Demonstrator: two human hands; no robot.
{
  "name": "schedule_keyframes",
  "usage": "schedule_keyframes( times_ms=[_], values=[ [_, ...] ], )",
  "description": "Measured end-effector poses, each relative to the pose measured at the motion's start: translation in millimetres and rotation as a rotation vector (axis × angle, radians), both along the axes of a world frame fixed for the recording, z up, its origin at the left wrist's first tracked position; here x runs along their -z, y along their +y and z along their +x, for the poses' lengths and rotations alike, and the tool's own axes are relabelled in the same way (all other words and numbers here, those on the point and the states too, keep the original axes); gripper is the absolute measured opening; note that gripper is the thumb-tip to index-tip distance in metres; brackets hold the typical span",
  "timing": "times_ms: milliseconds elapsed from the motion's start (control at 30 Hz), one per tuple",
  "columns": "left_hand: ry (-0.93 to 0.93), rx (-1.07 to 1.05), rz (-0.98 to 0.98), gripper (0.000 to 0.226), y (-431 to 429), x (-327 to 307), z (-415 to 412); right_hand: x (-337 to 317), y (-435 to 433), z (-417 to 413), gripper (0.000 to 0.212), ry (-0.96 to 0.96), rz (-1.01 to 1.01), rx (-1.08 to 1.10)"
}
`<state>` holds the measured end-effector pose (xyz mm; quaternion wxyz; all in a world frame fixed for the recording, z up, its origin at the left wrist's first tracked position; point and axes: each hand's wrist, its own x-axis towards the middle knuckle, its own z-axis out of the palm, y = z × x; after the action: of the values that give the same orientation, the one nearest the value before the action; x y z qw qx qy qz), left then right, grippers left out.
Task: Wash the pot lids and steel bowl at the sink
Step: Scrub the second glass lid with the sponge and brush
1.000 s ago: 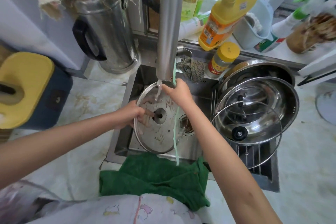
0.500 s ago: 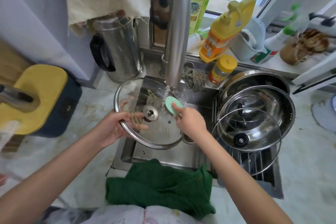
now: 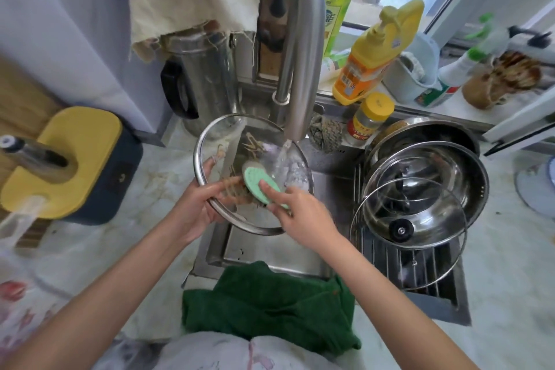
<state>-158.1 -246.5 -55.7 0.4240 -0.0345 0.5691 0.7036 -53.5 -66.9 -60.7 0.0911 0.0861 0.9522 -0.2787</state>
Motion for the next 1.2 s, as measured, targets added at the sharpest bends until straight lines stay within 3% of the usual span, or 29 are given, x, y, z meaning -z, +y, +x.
schedule_keyframes(
  times_ms=[100,167,233,300,367,433,533,600,667,767,833,900,967,1033,1067,1100,1200],
  values=[
    [0.012,-0.037,0.014,0.069,-2,4,0,7,11,-14,0.047,-0.019,0.18,0.112],
    [0.013,-0.079,0.023,0.07,-4,3,-2,11,24,-4,0.047,-0.079,0.197,0.167],
    [0.04,-0.102,0.011,0.071,-5,0,-4,8,20,13,0.047,-0.133,0.005,0.12],
    [0.06,-0.113,0.003,0.068,0,-2,-2,-1,4,20,0.046,-0.176,-0.363,0.025],
    [0.072,-0.087,-0.011,0.081,6,-3,3,-4,-8,13,0.049,-0.122,-0.648,0.045],
    [0.091,-0.046,0.004,0.087,7,-3,6,1,-11,8,0.053,-0.007,-0.71,0.269],
    [0.144,0.047,0.055,0.079,4,-8,7,9,1,17,0.029,0.159,-0.579,0.791],
    [0.136,0.068,0.106,0.077,2,-16,8,16,16,25,0.031,0.192,-0.603,1.004],
    [0.07,0.054,0.159,0.079,0,-23,8,15,25,26,0.045,0.094,-0.744,1.079],
    [-0.04,0.069,0.192,0.081,-3,-28,3,5,28,25,0.062,-0.002,-1.116,1.004],
    [-0.074,0.09,0.14,0.083,-6,-22,-4,-3,28,19,0.037,0.081,-1.293,0.983],
    [-0.07,0.107,0.062,0.086,-4,-17,-9,-15,30,15,0.032,0.184,-1.313,1.012],
    [0.121,0.053,-0.134,0.076,3,-11,-10,-24,33,12,0.032,0.261,-1.25,1.031],
    [0.669,0.091,-0.563,0.065,10,-10,-5,-29,38,9,0.022,0.285,-1.116,1.05],
    [0.942,0.203,-0.647,0.052,14,-10,0,-31,41,5,0.018,0.276,-1.05,1.061],
    [1.096,0.372,-0.599,0.04,19,-12,7,-33,43,1,0.014,0.261,-0.992,1.067],
    [1.172,0.851,-0.425,0.041,45,-12,35,-39,53,-7,0.023,0.212,-0.895,1.057]
  ],
)
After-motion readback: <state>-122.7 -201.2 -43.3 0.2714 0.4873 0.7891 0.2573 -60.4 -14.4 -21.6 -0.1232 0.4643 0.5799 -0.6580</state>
